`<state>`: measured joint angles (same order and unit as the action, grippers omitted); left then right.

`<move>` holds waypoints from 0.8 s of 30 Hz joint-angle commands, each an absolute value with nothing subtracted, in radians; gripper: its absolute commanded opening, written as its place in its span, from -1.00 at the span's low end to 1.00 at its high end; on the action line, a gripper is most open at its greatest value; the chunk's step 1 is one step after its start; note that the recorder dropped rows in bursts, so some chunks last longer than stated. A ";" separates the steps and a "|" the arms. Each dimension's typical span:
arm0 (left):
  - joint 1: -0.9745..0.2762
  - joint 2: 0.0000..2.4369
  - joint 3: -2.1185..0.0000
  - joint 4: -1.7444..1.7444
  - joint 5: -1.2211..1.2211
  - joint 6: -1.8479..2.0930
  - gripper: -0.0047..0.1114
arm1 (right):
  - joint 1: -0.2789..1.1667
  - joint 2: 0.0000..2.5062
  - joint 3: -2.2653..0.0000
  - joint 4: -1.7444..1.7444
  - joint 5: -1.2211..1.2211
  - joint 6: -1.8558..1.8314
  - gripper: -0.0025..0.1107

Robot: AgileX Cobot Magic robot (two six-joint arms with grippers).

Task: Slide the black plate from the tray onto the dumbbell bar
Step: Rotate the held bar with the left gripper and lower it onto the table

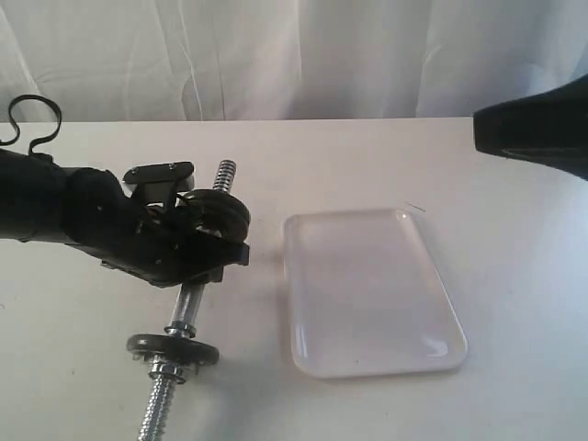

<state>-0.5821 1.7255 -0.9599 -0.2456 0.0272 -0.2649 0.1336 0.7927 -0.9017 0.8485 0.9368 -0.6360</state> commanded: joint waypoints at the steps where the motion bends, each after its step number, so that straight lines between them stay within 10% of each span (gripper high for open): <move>1: -0.579 1.677 -1.013 -0.283 -0.204 -0.340 -0.92 | 0.127 0.748 -0.867 0.835 0.929 -0.615 -0.96; 24: -0.579 1.738 -1.013 -0.388 -0.297 -0.362 -0.92 | 0.127 0.726 -0.811 0.829 0.942 -0.602 -0.96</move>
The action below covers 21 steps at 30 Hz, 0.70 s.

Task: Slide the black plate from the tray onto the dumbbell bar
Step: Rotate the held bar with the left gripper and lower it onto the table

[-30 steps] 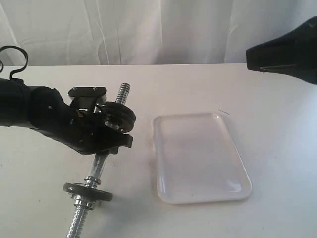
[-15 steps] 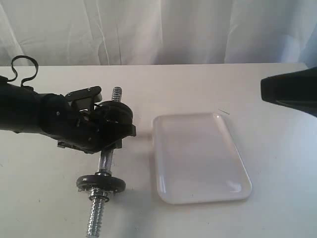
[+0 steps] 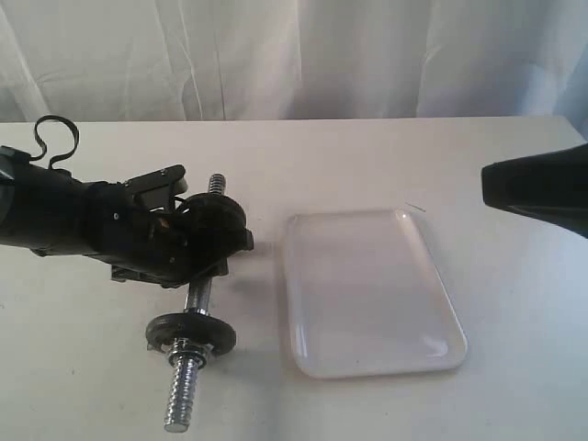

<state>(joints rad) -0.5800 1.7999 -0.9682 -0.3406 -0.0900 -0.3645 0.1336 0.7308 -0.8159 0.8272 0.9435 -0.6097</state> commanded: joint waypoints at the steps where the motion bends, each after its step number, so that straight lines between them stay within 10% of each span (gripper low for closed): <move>1: -0.579 1.743 -1.013 -0.389 -0.299 -0.362 -0.92 | 0.127 0.726 -0.811 0.829 0.944 -0.597 -0.96; 21: -0.581 1.787 -1.013 -0.389 -0.267 -0.362 -0.92 | 0.127 0.726 -0.811 0.829 0.965 -0.597 -0.96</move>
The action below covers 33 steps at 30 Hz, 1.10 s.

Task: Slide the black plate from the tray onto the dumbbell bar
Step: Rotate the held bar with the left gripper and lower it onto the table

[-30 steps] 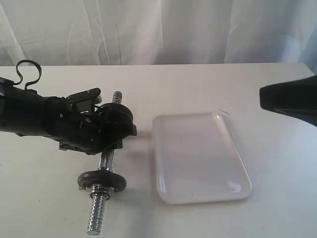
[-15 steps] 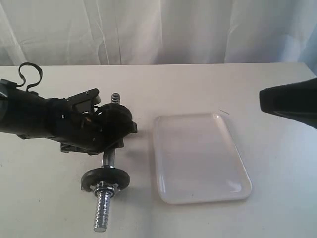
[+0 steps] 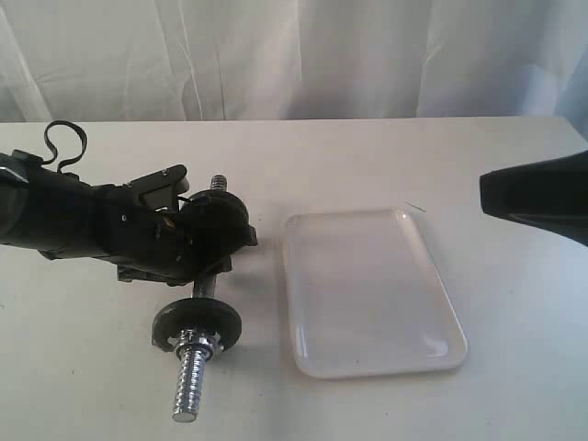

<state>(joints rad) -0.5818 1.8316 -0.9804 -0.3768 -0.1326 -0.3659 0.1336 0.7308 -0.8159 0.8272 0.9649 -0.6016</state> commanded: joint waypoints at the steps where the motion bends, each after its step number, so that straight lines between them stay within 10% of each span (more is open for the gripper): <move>1: -0.581 1.787 -1.013 -0.389 -0.260 -0.362 -0.92 | 0.127 0.726 -0.811 0.829 0.965 -0.597 -0.96; 33: -0.581 1.787 -1.013 -0.411 -0.054 -0.368 -0.92 | 0.127 0.726 -0.811 0.829 0.994 -0.578 -0.96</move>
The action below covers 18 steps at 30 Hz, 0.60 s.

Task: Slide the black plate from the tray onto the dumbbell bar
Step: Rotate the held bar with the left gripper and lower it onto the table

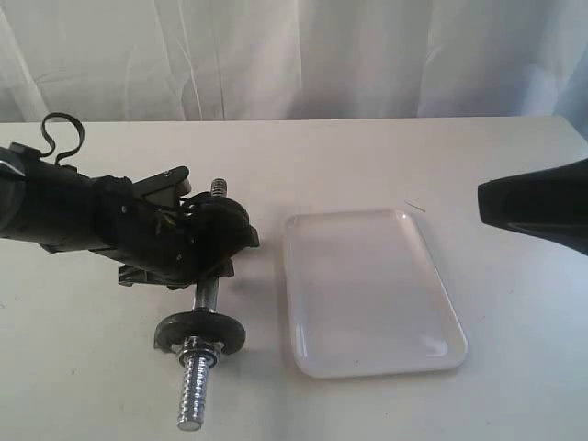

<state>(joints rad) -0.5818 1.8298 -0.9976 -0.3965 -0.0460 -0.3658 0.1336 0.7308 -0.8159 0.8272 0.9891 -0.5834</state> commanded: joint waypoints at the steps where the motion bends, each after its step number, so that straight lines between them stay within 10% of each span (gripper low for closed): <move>1: -0.581 1.787 -1.013 -0.411 -0.050 -0.368 -0.92 | 0.127 0.726 -0.811 0.829 0.994 -0.578 -0.96; 18: -0.581 1.787 -1.011 -0.411 0.011 -0.371 -0.33 | 0.127 0.726 -0.811 0.829 1.010 -0.578 -0.96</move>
<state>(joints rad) -0.5818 1.8239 -0.9976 -0.3984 0.0000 -0.3642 0.1336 0.7308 -0.8159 0.8256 1.0078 -0.5834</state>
